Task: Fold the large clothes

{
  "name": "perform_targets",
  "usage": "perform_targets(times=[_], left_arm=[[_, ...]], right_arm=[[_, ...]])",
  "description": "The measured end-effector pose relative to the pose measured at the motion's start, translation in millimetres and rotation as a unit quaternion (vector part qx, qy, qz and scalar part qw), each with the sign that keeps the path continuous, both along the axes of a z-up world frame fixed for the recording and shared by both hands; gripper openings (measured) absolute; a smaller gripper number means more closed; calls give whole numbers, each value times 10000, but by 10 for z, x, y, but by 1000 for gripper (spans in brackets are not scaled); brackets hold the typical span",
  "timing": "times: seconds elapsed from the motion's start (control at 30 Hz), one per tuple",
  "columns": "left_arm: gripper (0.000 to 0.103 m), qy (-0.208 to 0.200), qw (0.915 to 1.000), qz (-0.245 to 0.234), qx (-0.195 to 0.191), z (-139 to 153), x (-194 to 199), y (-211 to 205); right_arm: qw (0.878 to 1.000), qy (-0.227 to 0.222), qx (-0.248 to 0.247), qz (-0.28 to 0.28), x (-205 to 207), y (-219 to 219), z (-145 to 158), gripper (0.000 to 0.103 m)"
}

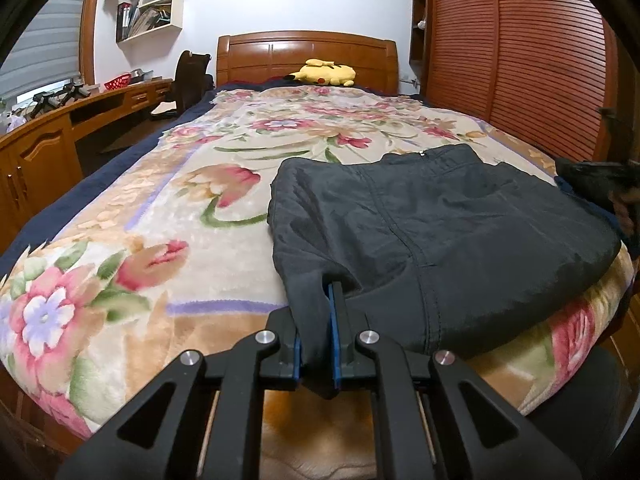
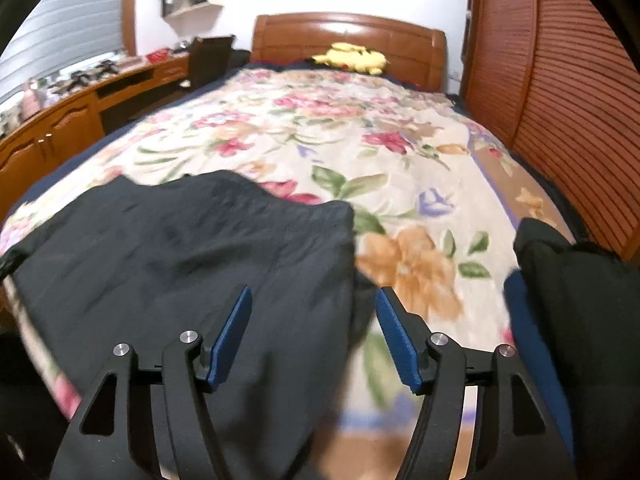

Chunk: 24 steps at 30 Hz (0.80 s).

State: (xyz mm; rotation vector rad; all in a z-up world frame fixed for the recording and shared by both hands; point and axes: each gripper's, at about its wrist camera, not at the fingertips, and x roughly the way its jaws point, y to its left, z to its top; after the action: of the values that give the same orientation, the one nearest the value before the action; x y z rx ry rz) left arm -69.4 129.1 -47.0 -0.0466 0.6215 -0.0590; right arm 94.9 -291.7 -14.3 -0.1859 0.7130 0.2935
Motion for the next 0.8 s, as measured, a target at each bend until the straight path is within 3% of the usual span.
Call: perform_targets(times=[0.23,0.43,0.5,0.53,0.57,0.6,0.67,0.73,0.8], left_arm=[[9,99,9999,-28,33,-81,13,-21],[9,129,9999,-32,91,-99,17,-54],[9,152,9999,-29,69,-94,36,-65],[9,151,9998,-29,85,-88,40,-71],[9,145,9998,-33,114,-83,39,-83],[9,141,9998,-34,157,-79,38,-96],[9,131,9997,-34,197,-69,37,-104],[9,139,9997,-22,199,-65,51,-100],[9,163,9996,16,222,-63,88,-104]], right_arm=[[9973,714,109,-107,1059,58,-324,66],[9907,1351,176,14,1454,141,-635,65],[9885,1499,106,168,1480,204,-694,50],[9898,1410,-7,219,1449,252,-671,37],[9911,1298,-128,266,1423,283,-643,16],[9925,1158,-229,318,1392,311,-600,10],[9963,755,-299,266,1331,312,-467,5],[9993,156,-295,-154,1282,240,-289,4],[9973,-74,-306,-657,1296,166,-209,4]])
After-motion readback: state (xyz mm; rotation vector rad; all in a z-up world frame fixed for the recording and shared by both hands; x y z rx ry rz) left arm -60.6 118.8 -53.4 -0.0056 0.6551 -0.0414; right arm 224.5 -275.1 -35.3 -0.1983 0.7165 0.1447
